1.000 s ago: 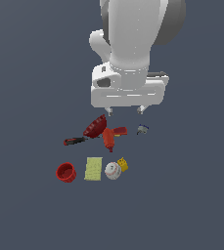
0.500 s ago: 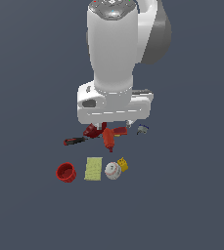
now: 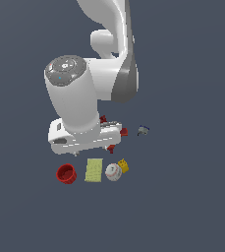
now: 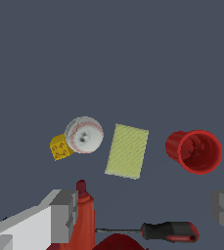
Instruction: Pick up a designated object from a clutter of objects.
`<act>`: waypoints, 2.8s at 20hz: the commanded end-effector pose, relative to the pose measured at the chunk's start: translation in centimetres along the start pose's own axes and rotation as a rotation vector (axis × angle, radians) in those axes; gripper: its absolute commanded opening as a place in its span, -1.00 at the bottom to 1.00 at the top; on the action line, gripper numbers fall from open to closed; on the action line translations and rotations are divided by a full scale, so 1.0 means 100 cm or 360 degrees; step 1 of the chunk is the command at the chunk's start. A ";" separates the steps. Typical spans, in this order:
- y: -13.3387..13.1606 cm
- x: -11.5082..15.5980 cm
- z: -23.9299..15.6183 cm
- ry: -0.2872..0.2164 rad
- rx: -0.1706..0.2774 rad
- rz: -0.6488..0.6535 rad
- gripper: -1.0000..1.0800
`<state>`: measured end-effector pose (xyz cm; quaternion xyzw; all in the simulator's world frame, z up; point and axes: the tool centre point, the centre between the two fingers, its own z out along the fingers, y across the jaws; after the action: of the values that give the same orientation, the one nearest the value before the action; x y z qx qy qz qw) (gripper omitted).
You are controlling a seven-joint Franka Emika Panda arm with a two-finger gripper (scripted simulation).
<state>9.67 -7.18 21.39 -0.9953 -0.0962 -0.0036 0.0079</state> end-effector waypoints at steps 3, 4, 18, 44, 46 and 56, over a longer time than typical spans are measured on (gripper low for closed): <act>0.045 0.006 0.038 -0.0003 -0.0008 -0.0081 0.92; 0.054 0.007 0.046 -0.0004 -0.0010 -0.0097 0.92; 0.125 0.002 0.112 -0.0015 -0.0022 -0.0228 0.92; 0.128 0.001 0.165 -0.0015 -0.0023 -0.0232 -1.00; 0.128 0.001 0.165 -0.0015 -0.0023 -0.0232 -1.00; 0.124 -0.001 0.162 -0.0017 -0.0022 -0.0232 -1.00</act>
<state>12.06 -19.24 4.78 -0.9858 -0.1681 0.0015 0.0006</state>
